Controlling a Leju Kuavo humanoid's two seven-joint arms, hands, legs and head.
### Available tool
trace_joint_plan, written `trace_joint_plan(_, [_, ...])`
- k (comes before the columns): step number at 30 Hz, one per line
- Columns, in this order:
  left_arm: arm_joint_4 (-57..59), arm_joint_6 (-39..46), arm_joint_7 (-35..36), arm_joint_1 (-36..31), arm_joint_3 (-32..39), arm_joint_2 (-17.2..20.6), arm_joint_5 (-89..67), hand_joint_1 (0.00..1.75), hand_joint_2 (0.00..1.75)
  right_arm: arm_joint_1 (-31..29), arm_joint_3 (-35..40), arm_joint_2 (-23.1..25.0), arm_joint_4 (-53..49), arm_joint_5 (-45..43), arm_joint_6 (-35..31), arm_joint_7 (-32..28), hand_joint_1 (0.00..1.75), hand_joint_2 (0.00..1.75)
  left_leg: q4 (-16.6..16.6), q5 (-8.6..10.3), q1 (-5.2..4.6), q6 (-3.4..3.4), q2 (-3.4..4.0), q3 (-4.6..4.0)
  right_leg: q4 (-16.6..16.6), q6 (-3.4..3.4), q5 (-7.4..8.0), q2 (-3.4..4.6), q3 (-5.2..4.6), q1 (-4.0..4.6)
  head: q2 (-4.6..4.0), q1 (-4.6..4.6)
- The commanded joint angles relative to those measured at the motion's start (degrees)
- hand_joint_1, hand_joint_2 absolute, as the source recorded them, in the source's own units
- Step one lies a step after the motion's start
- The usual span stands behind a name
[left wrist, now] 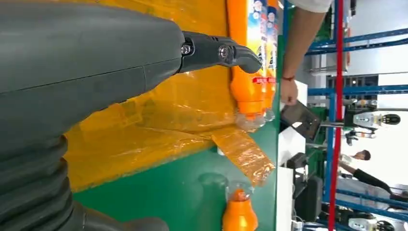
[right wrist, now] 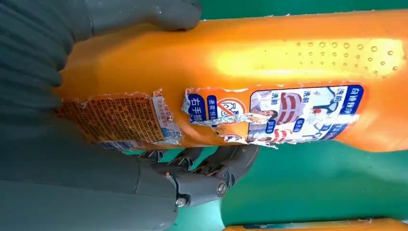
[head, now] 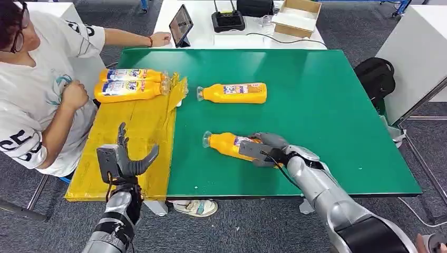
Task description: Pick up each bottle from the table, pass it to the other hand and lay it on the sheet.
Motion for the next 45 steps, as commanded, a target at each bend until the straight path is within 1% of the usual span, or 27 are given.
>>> trace_joint_plan(1, [6.54,-0.05,0.88,-3.48,1.62,-0.08,0.37,0.0,1.75,1.27,4.13,-1.62,6.43,-0.88,3.06,0.47,1.29,1.75,-0.06,0.0,0.05,0.03,-0.11,0.1,-0.1,-0.12,-0.02,-0.17,0.16,0.07,0.0,0.02])
trace_joint_plan(3, [8.03,-1.07,1.07,-4.25,1.99,-0.1,1.14,0.0,1.75,1.02,6.26,-2.21,6.79,-2.13,4.22,0.29,1.38,1.75,-0.07,0.02,0.05,0.04,-0.17,0.1,-0.12,-0.14,-0.02,-0.23,0.19,0.09,0.0,0.02])
trace_joint_plan(4, [8.4,-1.0,0.87,-4.47,1.92,-0.16,1.15,0.0,1.75,0.9,7.28,-2.43,7.0,-2.56,4.66,0.27,1.48,1.75,-0.06,0.02,0.05,0.04,-0.16,0.1,-0.11,-0.14,-0.02,-0.22,0.17,0.08,0.0,0.02])
trace_joint_plan(5, [8.7,-1.18,0.8,-4.64,1.79,-0.2,1.15,0.0,1.75,0.78,8.13,-2.63,7.25,-2.94,5.17,0.25,1.48,1.75,-0.11,0.04,0.04,0.06,-0.18,0.12,-0.15,-0.18,-0.01,-0.26,0.21,0.09,0.0,0.02])
trace_joint_plan(7, [9.47,-1.26,0.85,-5.08,1.35,-0.37,1.16,0.0,1.75,0.46,10.53,-3.12,7.83,-3.81,6.4,0.01,1.69,1.75,-0.06,0.01,0.05,0.04,-0.15,0.11,-0.1,-0.13,-0.03,-0.21,0.2,0.08,0.0,0.02])
trace_joint_plan(9, [10.13,-1.23,0.91,-5.42,0.97,-0.49,1.19,0.0,1.75,0.21,12.19,-3.27,8.26,-4.7,7.18,-0.18,1.75,1.75,-0.07,0.01,0.05,0.04,-0.16,0.12,-0.11,-0.14,-0.03,-0.23,0.21,0.09,0.0,0.02])
trace_joint_plan(11, [10.49,-1.2,0.86,-5.56,0.81,-0.55,1.34,0.0,1.75,0.13,13.14,-3.21,8.45,-5.22,7.18,-0.16,1.75,1.75,-0.11,0.02,0.06,0.06,-0.18,0.15,-0.15,-0.17,-0.03,-0.26,0.24,0.1,0.0,0.02])
trace_joint_plan(14, [9.84,-0.96,0.56,-5.03,0.83,-0.45,1.61,0.0,1.75,0.9,12.48,-2.06,7.38,-6.93,3.74,-1.69,1.75,1.75,-0.06,-0.01,0.06,0.02,-0.09,0.16,-0.1,-0.11,-0.03,-0.15,0.2,0.08,0.0,0.02])
trace_joint_plan(15, [9.03,-0.74,0.37,-4.54,0.82,-0.34,1.55,0.0,1.75,1.76,10.75,-1.39,6.3,-8.95,1.48,-2.96,1.75,1.75,-0.12,0.0,0.08,0.04,-0.11,0.21,-0.17,-0.18,-0.03,-0.2,0.27,0.12,0.0,0.02])
trace_joint_plan(16, [7.74,-0.47,0.22,-3.7,1.04,-0.3,1.64,0.0,1.75,3.09,8.45,-0.5,4.53,-10.96,-2.69,-4.7,1.75,1.75,-0.08,-0.02,0.07,0.02,-0.05,0.18,-0.12,-0.13,-0.03,-0.13,0.22,0.1,0.0,0.02])
trace_joint_plan(17, [5.24,-0.56,0.37,-2.15,1.33,-0.27,1.78,0.0,1.75,5.48,4.9,1.06,0.76,-13.04,-9.61,-6.67,1.75,1.75,-0.15,0.0,0.08,0.04,-0.05,0.24,-0.2,-0.2,-0.02,-0.16,0.29,0.13,0.0,0.02])
trace_joint_plan(18, [3.03,-0.92,0.59,-0.88,1.37,-0.35,1.73,0.0,1.75,8.19,1.06,2.56,-3.93,-15.5,-13.94,-8.96,1.75,1.75,-0.14,-0.03,0.1,0.02,0.01,0.24,-0.2,-0.19,-0.01,-0.09,0.27,0.14,0.0,0.02])
trace_joint_plan(19, [0.91,-1.45,0.77,0.24,1.27,-0.62,1.66,0.0,1.75,10.9,-1.44,3.5,-9.67,-15.41,-18.27,-10.12,1.75,1.75,-0.11,-0.06,0.1,0.0,0.1,0.22,-0.16,-0.14,0.0,0.02,0.23,0.13,0.0,0.02])
trace_joint_plan(20, [-1.54,-1.99,1.24,1.35,0.75,-1.06,1.44,0.0,1.75,14.96,-5.79,5.11,-18.01,-16.79,-22.69,-12.21,1.75,1.75,-0.08,-0.07,0.12,-0.01,0.16,0.19,-0.13,-0.13,0.01,0.08,0.19,0.15,0.0,0.04])
trace_joint_plan(22, [-4.24,-3.11,1.83,2.28,-1.05,-1.65,1.1,0.0,1.75,19.79,-10.38,7.02,-28.96,-17.4,-27.62,-15.07,1.75,1.75,-0.06,-0.09,0.12,-0.01,0.24,0.14,-0.09,-0.14,0.01,0.09,0.13,0.15,0.0,0.04])
trace_joint_plan(23, [-5.43,-3.37,2.09,2.59,-1.96,-2.15,1.12,0.0,1.75,21.22,-11.61,7.5,-32.63,-17.19,-28.68,-15.42,1.75,1.75,-0.11,-0.1,0.12,0.01,0.23,0.16,-0.11,-0.24,-0.02,0.04,0.14,0.17,0.0,0.04])
trace_joint_plan(24, [-6.62,-4.16,2.53,2.95,-2.94,-2.32,1.6,0.0,1.75,22.91,-13.98,8.78,-36.3,-18.32,-31.17,-18.06,1.75,1.75,-0.04,-0.11,0.06,0.0,0.27,-0.01,0.03,-0.21,-0.05,0.06,-0.06,0.11,0.0,0.04])
trace_joint_plan(26, [-8.65,-5.23,3.28,3.6,-4.98,-2.47,2.41,0.0,1.75,24.53,-16.37,10.03,-39.94,-18.8,-34.25,-20.76,1.75,1.75,0.04,-0.16,0.06,-0.01,0.18,-0.23,0.14,-0.24,-0.13,-0.03,-0.22,0.12,0.0,0.0])
trace_joint_plan(28, [-10.5,-6.22,3.86,4.15,-6.99,-2.44,3.31,0.0,1.75,25.66,-17.88,10.7,-42.13,-19.25,-36.39,-23.29,1.75,1.75,0.07,-0.25,0.04,0.02,0.01,-0.24,0.21,-0.31,-0.29,-0.19,-0.19,0.11,0.0,0.0])
trace_joint_plan(30, [-12.16,-6.96,4.25,4.66,-8.4,-2.24,4.34,0.0,1.75,26.26,-18.69,11.17,-43.22,-19.46,-38.22,-26.02,1.75,1.75,0.01,-0.04,0.03,0.03,-0.15,-0.48,0.09,-0.08,-0.1,-0.18,-0.37,0.05,0.0,0.0])
trace_joint_plan(32, [-13.61,-7.75,4.75,5.02,-9.6,-2.13,5.23,0.0,1.75,26.64,-19.19,11.67,-44.27,-19.83,-40.1,-28.15,1.75,1.75,0.05,-0.18,0.03,0.1,-0.14,-0.33,0.07,-0.16,-0.22,-0.22,-0.17,0.08,0.0,0.0])
trace_joint_plan(34, [-14.52,-8.2,5.04,5.2,-10.63,-2.02,5.56,0.0,1.75,26.85,-19.54,12.05,-45.1,-20.15,-41.33,-29.03,1.75,1.75,0.01,-0.06,0.01,0.05,-0.03,-0.59,0.06,-0.09,-0.07,-0.08,-0.47,0.01,0.0,0.0])
trace_joint_plan(35, [-14.66,-8.55,5.35,5.25,-10.89,-2.06,5.79,0.0,1.75,26.93,-19.62,12.07,-45.33,-20.15,-41.64,-29.28,1.75,1.75,0.03,-0.13,0.0,0.07,-0.04,-0.54,0.05,-0.14,-0.11,-0.11,-0.41,0.02,0.0,0.02])
trace_joint_plan(39, [-14.71,-8.54,5.31,5.31,-10.97,-2.12,5.77,0.0,1.75,27.02,-19.64,12.05,-45.35,-20.15,-41.68,-29.32,1.75,1.75,-0.02,-0.07,-0.03,0.04,-0.1,-0.61,0.0,-0.11,-0.08,-0.16,-0.5,0.0,0.0,0.02])
trace_joint_plan(42, [-17.0,-12.43,6.62,6.37,-12.68,-1.87,8.73,0.0,1.75,27.92,-20.05,12.24,-45.27,-20.77,-42.25,-30.08,1.75,1.75,-0.03,-0.14,-0.01,0.06,0.0,-0.46,-0.01,-0.19,-0.12,-0.08,-0.38,0.03,0.0,0.02])
trace_joint_plan(44, [-19.21,-16.19,8.13,7.38,-14.66,-1.41,11.04,0.0,1.75,28.89,-19.33,11.96,-43.81,-21.16,-39.87,-30.67,1.75,1.75,-0.04,-0.1,0.0,0.05,-0.03,-0.56,-0.03,-0.11,-0.08,-0.1,-0.47,0.03,0.0,0.04])
trace_joint_plan(45, [-20.1,-17.69,8.65,7.79,-15.54,-1.25,11.97,0.0,1.75,29.34,-19.05,12.08,-42.9,-20.98,-39.08,-31.23,1.75,1.75,-0.04,-0.15,0.02,0.07,-0.01,-0.45,-0.05,-0.16,-0.13,-0.1,-0.36,0.06,0.0,0.02])
